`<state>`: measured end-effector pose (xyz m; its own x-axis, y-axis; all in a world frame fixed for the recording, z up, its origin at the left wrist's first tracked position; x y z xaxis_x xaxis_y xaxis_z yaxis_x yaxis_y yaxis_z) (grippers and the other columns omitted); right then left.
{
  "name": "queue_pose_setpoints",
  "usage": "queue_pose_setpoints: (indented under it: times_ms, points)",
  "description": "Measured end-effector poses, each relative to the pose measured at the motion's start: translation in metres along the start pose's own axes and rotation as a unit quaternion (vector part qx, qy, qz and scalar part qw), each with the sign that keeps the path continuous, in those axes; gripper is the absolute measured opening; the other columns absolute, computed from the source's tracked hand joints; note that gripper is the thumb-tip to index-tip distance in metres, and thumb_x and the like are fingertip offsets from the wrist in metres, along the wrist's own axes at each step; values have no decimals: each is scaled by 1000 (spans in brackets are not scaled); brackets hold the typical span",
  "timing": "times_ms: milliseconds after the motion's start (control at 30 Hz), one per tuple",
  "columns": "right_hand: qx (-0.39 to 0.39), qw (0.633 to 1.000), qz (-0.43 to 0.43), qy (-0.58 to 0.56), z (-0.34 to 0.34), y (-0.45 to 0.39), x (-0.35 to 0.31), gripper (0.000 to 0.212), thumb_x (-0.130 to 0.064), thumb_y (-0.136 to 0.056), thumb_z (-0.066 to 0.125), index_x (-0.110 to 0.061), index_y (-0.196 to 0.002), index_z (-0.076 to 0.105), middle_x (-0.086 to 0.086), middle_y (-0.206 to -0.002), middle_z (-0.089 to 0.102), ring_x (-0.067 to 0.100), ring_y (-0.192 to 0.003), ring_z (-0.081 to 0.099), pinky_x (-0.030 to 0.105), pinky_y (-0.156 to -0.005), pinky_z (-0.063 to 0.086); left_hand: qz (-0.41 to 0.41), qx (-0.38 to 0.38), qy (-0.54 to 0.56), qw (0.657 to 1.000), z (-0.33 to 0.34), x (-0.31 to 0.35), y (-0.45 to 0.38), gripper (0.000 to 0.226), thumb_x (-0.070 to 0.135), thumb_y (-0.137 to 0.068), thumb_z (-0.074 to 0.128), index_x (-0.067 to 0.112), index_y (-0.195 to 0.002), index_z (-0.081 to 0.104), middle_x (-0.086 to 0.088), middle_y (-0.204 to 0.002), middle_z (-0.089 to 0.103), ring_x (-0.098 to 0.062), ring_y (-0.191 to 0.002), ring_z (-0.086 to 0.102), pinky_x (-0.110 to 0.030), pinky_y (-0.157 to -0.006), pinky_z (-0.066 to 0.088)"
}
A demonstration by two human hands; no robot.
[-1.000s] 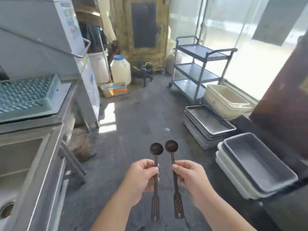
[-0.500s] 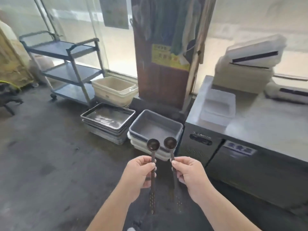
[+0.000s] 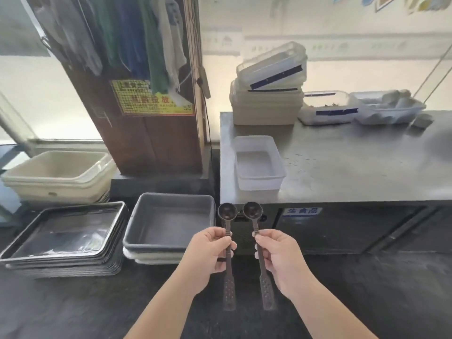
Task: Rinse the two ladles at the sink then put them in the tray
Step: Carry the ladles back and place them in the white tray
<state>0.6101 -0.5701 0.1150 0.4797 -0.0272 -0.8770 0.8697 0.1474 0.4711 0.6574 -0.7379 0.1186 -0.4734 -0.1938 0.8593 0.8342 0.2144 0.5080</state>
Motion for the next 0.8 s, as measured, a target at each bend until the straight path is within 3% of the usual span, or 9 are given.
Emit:
queue_pose_setpoints:
  times_ms: [233, 367, 567, 800]
  points:
    - [28, 997, 27, -60, -3, -67, -23, 8, -10, -92, 63, -11, -94, 70, 6, -60, 67, 25, -61, 73, 25, -46, 55, -16, -36, -13, 999, 9, 30, -82, 9, 17, -93, 61, 15, -100, 67, -8, -82, 76, -19, -73, 66, -31, -62, 52]
    - [24, 996, 45, -74, -11, -137, -43, 7, -5, -92, 60, -7, -93, 67, 8, -55, 62, 20, -44, 63, 22, -38, 47, -29, -38, 28, 998, 24, 48, -147, 11, 16, -93, 62, 13, -101, 69, -10, -82, 75, -17, -67, 67, -28, -56, 52]
    - [8, 992, 69, -104, -31, -266, -87, 21, -20, -96, 53, -7, -92, 69, 5, -58, 63, 15, -43, 56, 22, -40, 47, -39, -13, 130, 991, 68, 88, -260, 13, 12, -90, 63, 10, -100, 71, -9, -78, 70, -15, -63, 65, -25, -52, 52]
    - [24, 989, 118, -81, -46, -394, -126, 9, -12, -92, 58, -7, -91, 65, 2, -63, 61, 9, -44, 53, 19, -36, 43, -64, 38, 203, 976, 105, 122, -369, 9, 9, -88, 66, 4, -96, 67, -1, -65, 64, -11, -57, 61, -23, -56, 53]
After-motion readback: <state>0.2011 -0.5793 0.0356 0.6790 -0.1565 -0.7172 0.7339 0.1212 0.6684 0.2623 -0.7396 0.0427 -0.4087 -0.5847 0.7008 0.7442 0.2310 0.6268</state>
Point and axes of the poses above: each hand's wrist, its own y-axis away from the middle knuckle, its own z-axis out of the palm, x = y × z, the point moved 6 cm from there along -y, towards the middle knuckle
